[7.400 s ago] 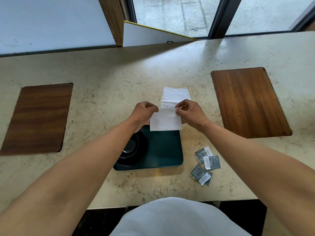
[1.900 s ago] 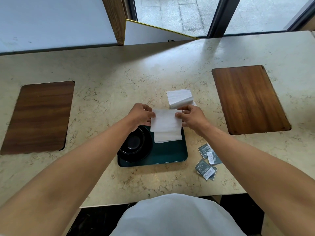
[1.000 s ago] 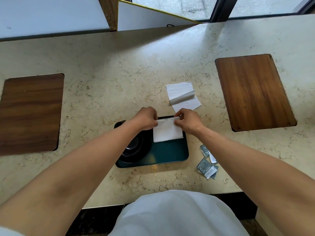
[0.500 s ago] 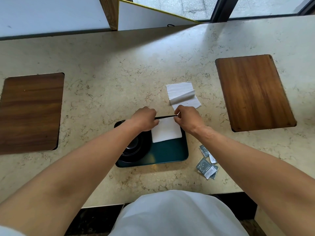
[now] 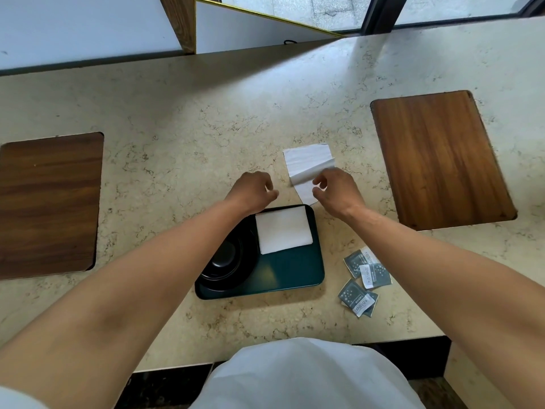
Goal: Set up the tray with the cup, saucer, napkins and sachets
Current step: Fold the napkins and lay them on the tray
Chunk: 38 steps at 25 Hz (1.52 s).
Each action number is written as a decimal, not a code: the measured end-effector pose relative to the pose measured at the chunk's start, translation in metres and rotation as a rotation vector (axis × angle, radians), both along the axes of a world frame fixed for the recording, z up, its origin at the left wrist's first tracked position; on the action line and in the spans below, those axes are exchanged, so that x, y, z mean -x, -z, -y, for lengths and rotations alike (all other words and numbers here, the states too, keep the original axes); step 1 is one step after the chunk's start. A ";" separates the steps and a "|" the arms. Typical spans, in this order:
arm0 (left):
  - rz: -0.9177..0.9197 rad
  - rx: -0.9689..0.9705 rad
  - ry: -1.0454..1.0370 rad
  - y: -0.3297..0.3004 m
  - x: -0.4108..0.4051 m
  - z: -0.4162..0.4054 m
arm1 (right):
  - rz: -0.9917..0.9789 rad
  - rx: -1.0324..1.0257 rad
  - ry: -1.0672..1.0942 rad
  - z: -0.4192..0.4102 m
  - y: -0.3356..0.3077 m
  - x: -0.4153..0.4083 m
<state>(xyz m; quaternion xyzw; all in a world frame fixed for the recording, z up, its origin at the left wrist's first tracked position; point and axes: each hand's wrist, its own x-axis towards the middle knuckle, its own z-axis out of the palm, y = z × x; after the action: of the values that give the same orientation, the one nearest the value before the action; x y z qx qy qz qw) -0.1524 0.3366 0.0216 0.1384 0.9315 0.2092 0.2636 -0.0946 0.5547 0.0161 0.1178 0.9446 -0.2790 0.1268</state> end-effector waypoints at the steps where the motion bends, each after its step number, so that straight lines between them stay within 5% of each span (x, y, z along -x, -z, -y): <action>1: 0.010 -0.042 -0.053 0.001 0.006 -0.006 | -0.004 -0.011 0.018 -0.007 0.001 0.006; 10: 0.040 -0.151 -0.254 0.023 0.031 -0.050 | 0.020 0.055 0.141 -0.046 0.024 0.051; 27: -0.072 -0.158 -0.121 0.017 0.026 -0.055 | -0.034 0.068 0.005 -0.049 0.018 0.043; 38: -0.067 -0.451 -0.368 -0.049 0.008 -0.020 | -0.061 0.505 0.235 -0.014 -0.034 0.022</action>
<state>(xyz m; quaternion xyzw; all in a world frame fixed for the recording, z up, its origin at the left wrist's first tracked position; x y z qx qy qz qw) -0.1607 0.3569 0.0701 0.0292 0.8790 0.4506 0.1528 -0.1167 0.5683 0.0499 0.1829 0.8284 -0.5217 0.0906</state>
